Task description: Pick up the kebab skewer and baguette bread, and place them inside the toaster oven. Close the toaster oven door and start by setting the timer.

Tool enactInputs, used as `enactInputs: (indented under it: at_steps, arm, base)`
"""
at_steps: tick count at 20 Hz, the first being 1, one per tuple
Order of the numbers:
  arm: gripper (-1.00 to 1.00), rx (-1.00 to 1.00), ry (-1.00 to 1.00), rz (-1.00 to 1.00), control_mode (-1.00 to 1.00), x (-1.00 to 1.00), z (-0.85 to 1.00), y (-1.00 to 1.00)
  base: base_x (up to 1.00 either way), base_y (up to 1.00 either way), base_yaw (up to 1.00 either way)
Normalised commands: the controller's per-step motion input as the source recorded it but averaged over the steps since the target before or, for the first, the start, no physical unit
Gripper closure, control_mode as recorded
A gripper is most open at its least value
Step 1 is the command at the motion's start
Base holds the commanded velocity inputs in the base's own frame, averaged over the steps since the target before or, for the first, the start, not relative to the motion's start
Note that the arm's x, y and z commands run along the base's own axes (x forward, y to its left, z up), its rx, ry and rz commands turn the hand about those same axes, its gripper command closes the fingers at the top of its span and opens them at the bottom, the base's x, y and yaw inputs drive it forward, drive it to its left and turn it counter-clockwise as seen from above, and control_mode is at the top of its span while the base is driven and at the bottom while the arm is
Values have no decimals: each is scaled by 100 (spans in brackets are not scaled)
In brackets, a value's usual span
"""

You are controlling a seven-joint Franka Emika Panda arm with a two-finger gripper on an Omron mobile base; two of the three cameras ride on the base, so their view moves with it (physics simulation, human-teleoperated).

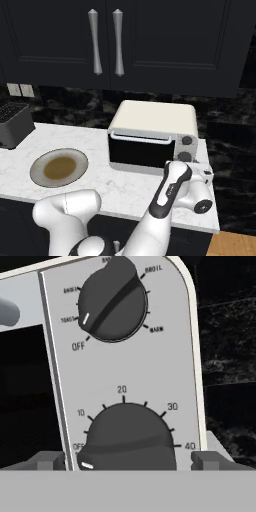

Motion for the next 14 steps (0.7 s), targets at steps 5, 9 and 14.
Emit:
enactInputs:
  at_steps: [5,9,14]
  arm:
    - [-100,0,7,0,-100,11,0,1]
    - [-100,0,5,0,-100,0,0,0]
    - [100,0,1,0,-100,0,0,0]
  base:
    - [0,0,0]
    - [0,0,0]
    - [0,0,0]
